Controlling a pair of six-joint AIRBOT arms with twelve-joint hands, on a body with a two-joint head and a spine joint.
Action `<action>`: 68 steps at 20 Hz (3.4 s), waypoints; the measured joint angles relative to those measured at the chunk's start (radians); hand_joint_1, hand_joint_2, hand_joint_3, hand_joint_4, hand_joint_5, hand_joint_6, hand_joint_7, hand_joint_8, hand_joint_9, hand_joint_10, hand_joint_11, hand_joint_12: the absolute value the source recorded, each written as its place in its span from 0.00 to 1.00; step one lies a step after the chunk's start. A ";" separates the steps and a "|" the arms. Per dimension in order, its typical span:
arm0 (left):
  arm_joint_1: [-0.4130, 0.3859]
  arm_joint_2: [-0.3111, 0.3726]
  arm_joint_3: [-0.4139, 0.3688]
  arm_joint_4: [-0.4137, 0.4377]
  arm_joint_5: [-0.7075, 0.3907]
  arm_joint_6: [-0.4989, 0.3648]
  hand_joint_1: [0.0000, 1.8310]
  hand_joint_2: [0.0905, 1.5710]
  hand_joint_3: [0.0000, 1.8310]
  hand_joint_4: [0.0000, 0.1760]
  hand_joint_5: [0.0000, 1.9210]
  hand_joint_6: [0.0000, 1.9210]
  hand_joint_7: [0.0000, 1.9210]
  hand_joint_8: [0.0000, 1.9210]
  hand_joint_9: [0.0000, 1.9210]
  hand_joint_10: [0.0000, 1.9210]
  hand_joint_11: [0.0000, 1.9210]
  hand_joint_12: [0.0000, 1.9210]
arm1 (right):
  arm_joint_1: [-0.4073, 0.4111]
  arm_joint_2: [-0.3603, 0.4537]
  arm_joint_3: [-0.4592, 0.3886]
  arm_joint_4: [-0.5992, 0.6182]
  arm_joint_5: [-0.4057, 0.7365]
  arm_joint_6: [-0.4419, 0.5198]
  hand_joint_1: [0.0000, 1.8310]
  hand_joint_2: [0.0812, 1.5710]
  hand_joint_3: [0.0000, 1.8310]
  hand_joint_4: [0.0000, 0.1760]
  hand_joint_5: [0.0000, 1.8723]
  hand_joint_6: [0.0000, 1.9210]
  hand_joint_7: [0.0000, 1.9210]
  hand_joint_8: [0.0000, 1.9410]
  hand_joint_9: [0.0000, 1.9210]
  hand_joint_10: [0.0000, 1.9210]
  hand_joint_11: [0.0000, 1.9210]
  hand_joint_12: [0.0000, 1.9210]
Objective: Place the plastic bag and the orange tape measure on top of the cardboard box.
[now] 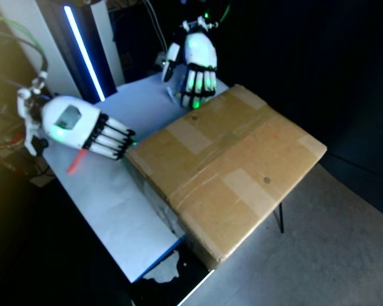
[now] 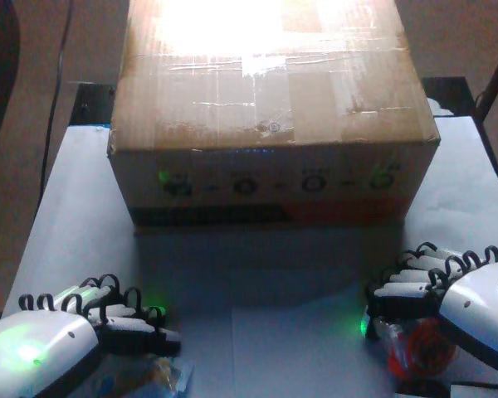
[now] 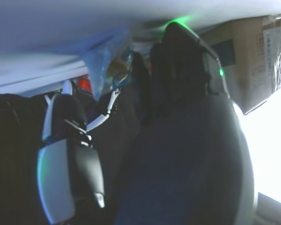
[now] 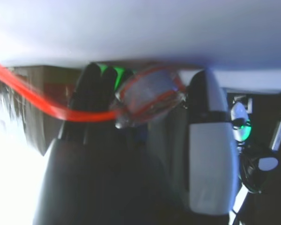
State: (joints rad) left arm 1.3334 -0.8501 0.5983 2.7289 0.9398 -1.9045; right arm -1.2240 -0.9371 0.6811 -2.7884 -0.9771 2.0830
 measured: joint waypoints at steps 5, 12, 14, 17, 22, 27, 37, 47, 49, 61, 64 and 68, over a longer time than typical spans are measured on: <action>0.000 0.000 0.004 -0.006 0.014 -0.008 0.70 0.77 0.00 0.00 0.39 0.63 0.36 0.71 0.37 0.78 0.29 0.88 | 0.006 0.001 0.000 0.002 0.002 0.002 0.76 0.73 0.00 0.00 0.46 0.57 0.40 0.59 0.48 0.72 0.49 0.84; 0.000 -0.003 0.025 -0.023 0.046 -0.017 0.74 0.75 0.00 0.00 0.39 0.55 0.39 0.70 0.45 0.77 0.49 0.81 | 0.040 0.005 0.001 -0.003 0.026 0.000 0.75 0.78 0.00 0.00 0.41 0.46 0.31 0.81 0.38 0.85 0.46 0.93; 0.000 -0.008 0.028 -0.023 0.055 -0.015 0.73 0.75 0.00 0.00 0.39 0.58 0.39 0.69 0.48 0.75 0.50 0.83 | 0.047 0.007 0.001 -0.008 0.035 0.006 0.75 0.77 0.00 0.00 0.42 0.45 0.31 0.82 0.40 0.83 0.49 0.89; 0.000 -0.008 0.029 -0.023 0.065 -0.020 0.74 0.74 0.00 0.00 0.40 0.57 0.40 0.67 0.49 0.73 0.49 0.80 | 0.075 0.007 0.001 -0.026 0.062 -0.003 0.80 0.79 0.00 0.00 0.35 0.51 0.26 0.84 0.35 0.82 0.37 0.93; -0.040 0.000 0.037 0.002 0.053 -0.070 0.74 0.74 0.00 0.00 0.39 0.61 0.39 0.66 0.47 0.73 0.45 0.79 | 0.105 0.060 -0.039 -0.106 0.042 0.035 0.73 0.80 0.00 0.00 0.41 0.49 0.26 0.88 0.34 0.91 0.53 0.91; -0.080 0.084 -0.012 0.070 0.101 -0.079 0.74 0.75 0.00 0.00 0.39 0.64 0.39 0.66 0.44 0.74 0.41 0.78 | 0.142 0.130 -0.080 -0.166 -0.022 0.072 0.68 0.76 0.00 0.00 0.51 0.41 0.36 0.85 0.46 0.91 0.48 0.94; -0.206 0.140 0.003 0.171 0.269 -0.131 0.74 0.72 0.00 0.00 0.43 0.57 0.42 0.62 0.48 0.69 0.41 0.80 | 0.315 0.160 -0.059 -0.183 -0.061 0.067 0.73 0.77 0.00 0.00 0.49 0.47 0.33 0.81 0.35 0.85 0.41 0.94; -0.545 -0.007 0.180 0.241 0.215 -0.130 0.69 0.70 0.00 0.00 0.46 0.49 0.53 0.61 0.54 0.61 0.44 0.83 | 0.413 0.141 0.028 -0.189 -0.254 0.029 0.73 0.77 0.00 0.00 0.49 0.47 0.33 0.81 0.35 0.85 0.41 0.94; -0.566 -0.021 0.204 0.250 0.185 -0.129 0.69 0.71 0.00 0.00 0.46 0.48 0.53 0.63 0.56 0.66 0.49 0.87 | 0.459 0.098 0.076 -0.189 -0.262 0.029 0.73 0.78 0.00 0.00 0.48 0.45 0.34 0.86 0.32 0.84 0.40 0.95; -0.793 -0.179 0.458 0.252 0.050 -0.130 0.65 0.78 0.00 0.00 0.38 0.59 0.42 0.87 0.50 0.95 0.53 1.00 | 0.574 -0.129 0.376 -0.158 -0.228 0.028 0.76 0.68 0.00 0.00 0.46 0.56 0.54 0.46 0.55 0.59 0.56 0.74; -0.818 -0.222 0.515 0.253 0.013 -0.130 0.73 0.76 0.00 0.00 0.37 0.58 0.43 0.70 0.44 0.83 0.41 0.97 | 0.590 -0.202 0.469 -0.119 -0.196 0.027 0.82 0.67 0.00 0.00 0.47 0.48 0.53 0.48 0.54 0.53 0.45 0.79; -0.842 -0.282 0.587 0.253 -0.076 -0.131 0.76 0.70 0.00 0.00 0.40 0.53 0.51 0.52 0.56 0.63 0.53 0.75 | 0.592 -0.264 0.549 -0.083 -0.152 0.028 0.82 0.68 0.00 0.00 0.53 0.45 0.49 0.53 0.50 0.58 0.43 0.81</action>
State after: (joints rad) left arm 0.4919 -1.1324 1.1858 2.9814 0.8642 -2.0354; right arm -0.6319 -1.2007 1.2297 -2.8712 -1.1290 2.1113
